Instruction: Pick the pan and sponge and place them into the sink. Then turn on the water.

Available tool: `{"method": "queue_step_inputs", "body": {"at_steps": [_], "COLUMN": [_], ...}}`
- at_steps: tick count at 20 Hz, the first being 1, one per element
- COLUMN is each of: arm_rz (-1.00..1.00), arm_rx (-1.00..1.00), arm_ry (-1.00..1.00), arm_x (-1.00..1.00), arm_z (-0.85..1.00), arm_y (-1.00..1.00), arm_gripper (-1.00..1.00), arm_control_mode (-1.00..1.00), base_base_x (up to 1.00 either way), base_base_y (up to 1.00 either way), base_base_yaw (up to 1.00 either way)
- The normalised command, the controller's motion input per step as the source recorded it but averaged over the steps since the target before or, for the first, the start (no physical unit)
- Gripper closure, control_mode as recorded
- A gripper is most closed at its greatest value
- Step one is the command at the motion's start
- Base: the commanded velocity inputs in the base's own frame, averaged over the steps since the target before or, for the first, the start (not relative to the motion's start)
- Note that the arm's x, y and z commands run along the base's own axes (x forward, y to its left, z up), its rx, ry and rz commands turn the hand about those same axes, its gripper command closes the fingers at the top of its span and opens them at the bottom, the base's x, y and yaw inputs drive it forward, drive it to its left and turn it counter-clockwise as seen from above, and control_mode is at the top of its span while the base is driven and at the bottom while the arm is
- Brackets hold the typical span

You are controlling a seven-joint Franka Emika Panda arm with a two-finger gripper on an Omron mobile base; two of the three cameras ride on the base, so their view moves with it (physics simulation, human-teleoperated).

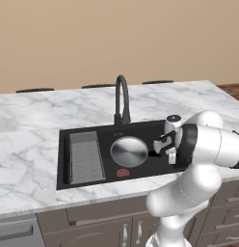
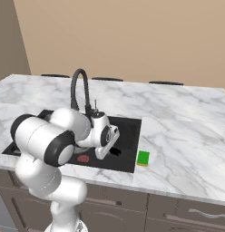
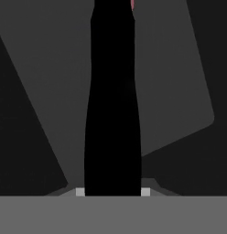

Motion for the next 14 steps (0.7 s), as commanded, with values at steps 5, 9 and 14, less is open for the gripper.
{"method": "queue_step_inputs", "body": {"at_steps": [5,9,14], "arm_rz": [0.02,0.02,0.02], "arm_rx": [0.00,0.00,0.00], "arm_ry": [-0.03,-0.04,-0.01], "arm_x": [0.08,0.10,0.14], "arm_z": [-0.14,-0.15,-0.15], "arm_y": [0.03,0.05,0.05], "arm_gripper": [1.00,1.00,1.00], "arm_control_mode": [-1.00,-1.00,-1.00], "base_base_x": [0.00,0.00,0.00], "base_base_y": [0.00,0.00,0.00], "base_base_yaw": [0.00,0.00,0.00]}}
